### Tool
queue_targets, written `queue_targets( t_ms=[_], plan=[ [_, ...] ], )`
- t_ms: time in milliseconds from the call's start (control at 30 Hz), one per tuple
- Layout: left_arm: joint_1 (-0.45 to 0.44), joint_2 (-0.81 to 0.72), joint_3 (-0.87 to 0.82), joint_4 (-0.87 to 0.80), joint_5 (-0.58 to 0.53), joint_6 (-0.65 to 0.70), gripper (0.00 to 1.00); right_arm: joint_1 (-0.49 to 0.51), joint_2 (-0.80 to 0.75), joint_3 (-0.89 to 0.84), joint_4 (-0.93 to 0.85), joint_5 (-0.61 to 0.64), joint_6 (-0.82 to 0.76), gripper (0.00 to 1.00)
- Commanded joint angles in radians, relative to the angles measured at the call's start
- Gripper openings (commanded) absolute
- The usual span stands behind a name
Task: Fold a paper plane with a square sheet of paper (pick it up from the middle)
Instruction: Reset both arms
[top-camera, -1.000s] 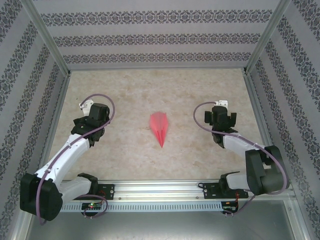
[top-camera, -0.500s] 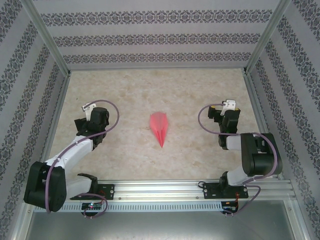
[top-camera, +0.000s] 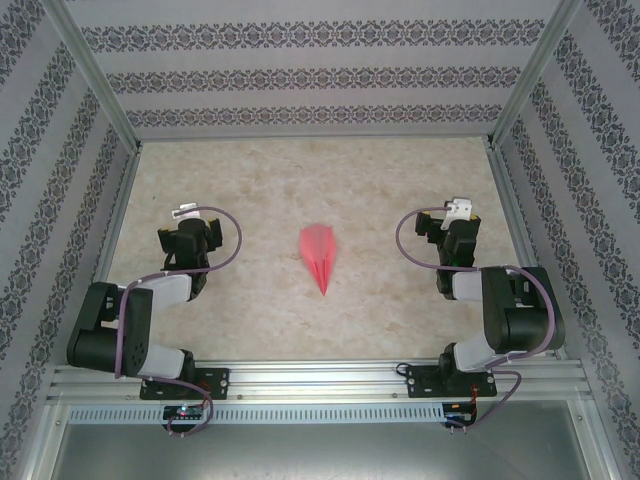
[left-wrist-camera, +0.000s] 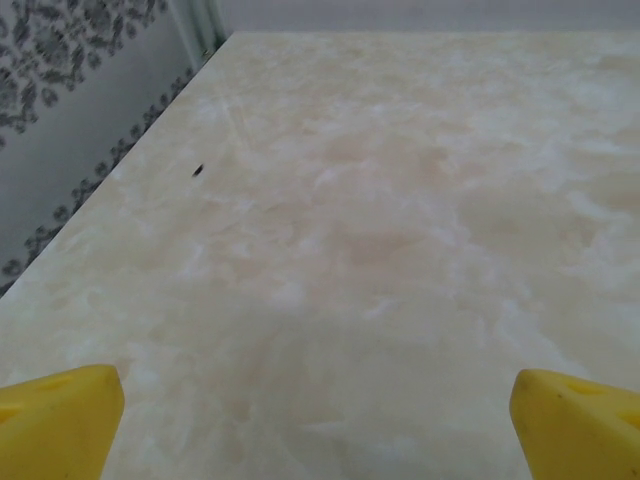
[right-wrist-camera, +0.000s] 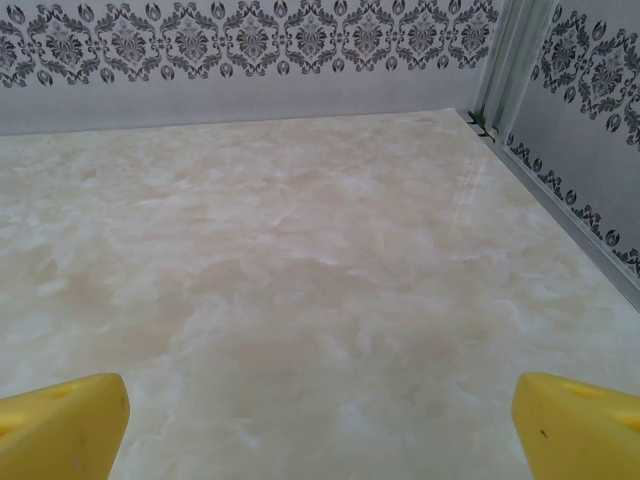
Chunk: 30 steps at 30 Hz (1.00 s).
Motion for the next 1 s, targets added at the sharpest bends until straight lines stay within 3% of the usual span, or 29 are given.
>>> queue_targets(
  t_ms=[0, 100, 300, 467, 967],
  plan=[
    [0.034, 0.061, -0.025, 0.222, 0.19, 0.075, 1.0, 0.009, -0.015, 0.004, 0.034, -0.012, 0.008, 0.98],
    [0.033, 0.132, -0.044, 0.328, 0.257, 0.11, 1.0, 0.007, -0.015, 0.004, 0.034, -0.012, 0.009, 0.98],
    [0.031, 0.127, -0.038, 0.305, 0.257, 0.111, 1.0, 0.01, -0.015, 0.004, 0.034, -0.013, 0.008, 0.98],
    [0.037, 0.132, -0.022, 0.277, 0.355, 0.14, 1.0, 0.009, -0.015, 0.004, 0.034, -0.012, 0.009, 0.98],
    [0.03, 0.127, -0.025, 0.281, 0.345, 0.147, 1.0, 0.009, -0.015, 0.003, 0.034, -0.012, 0.009, 0.98]
  ],
)
